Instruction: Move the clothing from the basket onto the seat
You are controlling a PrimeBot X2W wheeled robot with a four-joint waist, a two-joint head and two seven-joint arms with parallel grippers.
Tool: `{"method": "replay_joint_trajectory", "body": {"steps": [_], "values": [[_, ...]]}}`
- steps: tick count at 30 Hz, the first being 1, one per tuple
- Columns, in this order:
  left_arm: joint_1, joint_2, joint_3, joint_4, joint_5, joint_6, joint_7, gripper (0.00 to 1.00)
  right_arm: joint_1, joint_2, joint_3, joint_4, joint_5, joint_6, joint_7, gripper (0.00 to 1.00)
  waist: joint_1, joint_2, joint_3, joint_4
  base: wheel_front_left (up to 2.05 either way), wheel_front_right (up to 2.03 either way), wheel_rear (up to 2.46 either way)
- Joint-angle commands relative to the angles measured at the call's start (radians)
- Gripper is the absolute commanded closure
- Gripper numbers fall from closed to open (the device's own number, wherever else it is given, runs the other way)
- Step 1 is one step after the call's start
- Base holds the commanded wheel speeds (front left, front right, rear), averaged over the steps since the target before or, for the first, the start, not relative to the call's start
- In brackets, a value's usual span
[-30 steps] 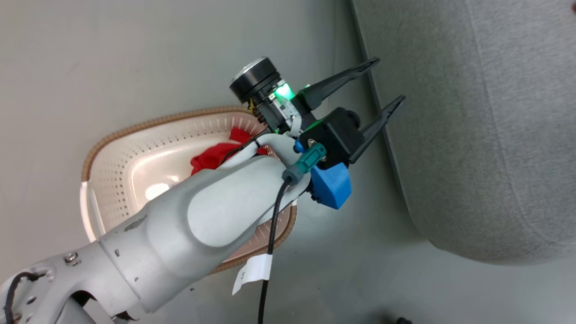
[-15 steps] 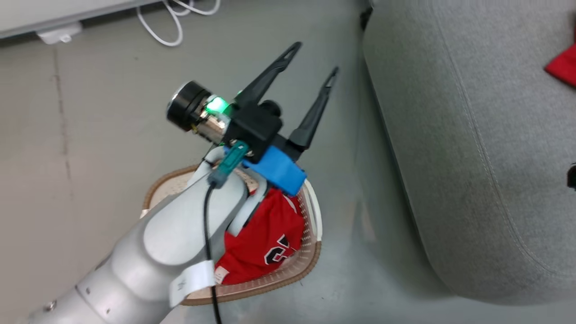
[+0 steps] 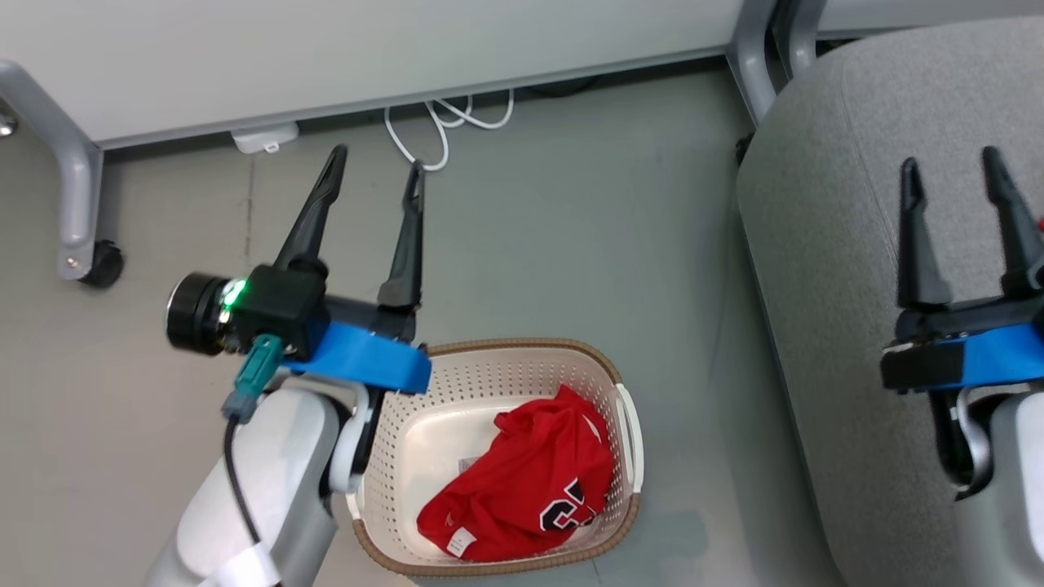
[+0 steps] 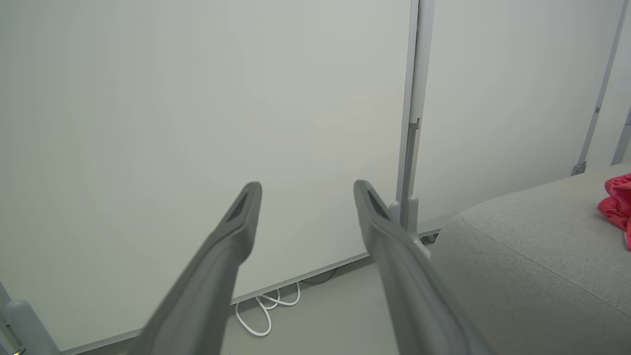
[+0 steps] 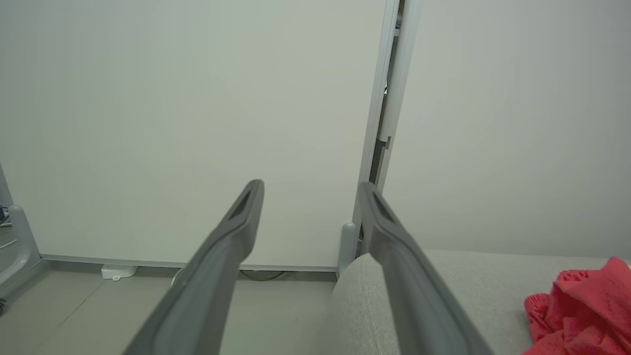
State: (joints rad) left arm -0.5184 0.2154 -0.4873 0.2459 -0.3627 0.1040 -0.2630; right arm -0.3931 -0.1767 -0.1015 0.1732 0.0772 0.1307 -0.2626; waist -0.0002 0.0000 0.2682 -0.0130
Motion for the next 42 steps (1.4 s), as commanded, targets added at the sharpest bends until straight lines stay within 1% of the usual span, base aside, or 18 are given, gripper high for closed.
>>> {"method": "replay_joint_trajectory", "body": {"steps": [1,4,8,12,15,19,29,35,42], "values": [[0.033,-0.003,0.029,-0.010,0.015,-0.007,-0.003,0.00,0.026,0.008,0.012,-0.002,-0.001,0.000,-0.003,0.00,0.0002,0.0000,-0.030,0.020,0.00,0.00,0.00],[0.101,-0.018,0.111,-0.038,0.055,-0.020,-0.002,0.00,0.044,0.014,0.048,0.000,-0.002,0.000,-0.003,0.00,0.0002,0.0000,-0.057,0.025,0.00,0.00,0.00],[0.199,-0.046,0.203,-0.065,0.101,-0.047,-0.002,0.00,0.084,0.018,0.075,0.005,0.009,0.000,-0.003,0.00,0.0002,0.0000,-0.093,0.032,0.00,0.00,0.00],[0.276,-0.075,0.265,-0.069,0.141,-0.086,-0.003,0.00,0.126,0.028,0.082,0.002,0.015,0.000,-0.003,0.00,0.0002,0.0000,-0.120,0.035,0.00,0.00,0.00],[0.319,-0.094,0.298,-0.065,0.168,-0.117,-0.003,0.00,0.163,0.041,0.066,0.000,0.025,0.000,-0.003,0.00,0.0002,0.0000,-0.141,0.036,0.00,0.00,0.00],[0.367,-0.117,0.343,-0.069,0.188,-0.144,-0.003,0.00,0.222,0.059,0.058,-0.001,0.030,0.000,-0.003,0.00,0.0002,0.0000,-0.165,0.035,0.00,0.00,0.00],[0.450,-0.149,0.436,-0.073,0.211,-0.183,-0.003,0.00,0.329,0.089,0.048,-0.011,0.041,0.000,-0.003,0.00,0.0002,0.0000,-0.208,0.030,0.00,0.00,0.00],[0.476,-0.159,0.465,-0.063,0.223,-0.199,-0.003,0.00,0.363,0.099,0.046,-0.014,0.041,0.000,-0.003,0.00,0.0002,0.0000,-0.217,0.031,0.00,0.00,0.00],[0.487,-0.164,0.478,-0.048,0.231,-0.209,-0.003,0.00,0.375,0.105,0.047,-0.008,0.039,0.000,-0.003,0.00,0.0002,0.0000,-0.228,0.034,0.00,0.00,0.00]]}}
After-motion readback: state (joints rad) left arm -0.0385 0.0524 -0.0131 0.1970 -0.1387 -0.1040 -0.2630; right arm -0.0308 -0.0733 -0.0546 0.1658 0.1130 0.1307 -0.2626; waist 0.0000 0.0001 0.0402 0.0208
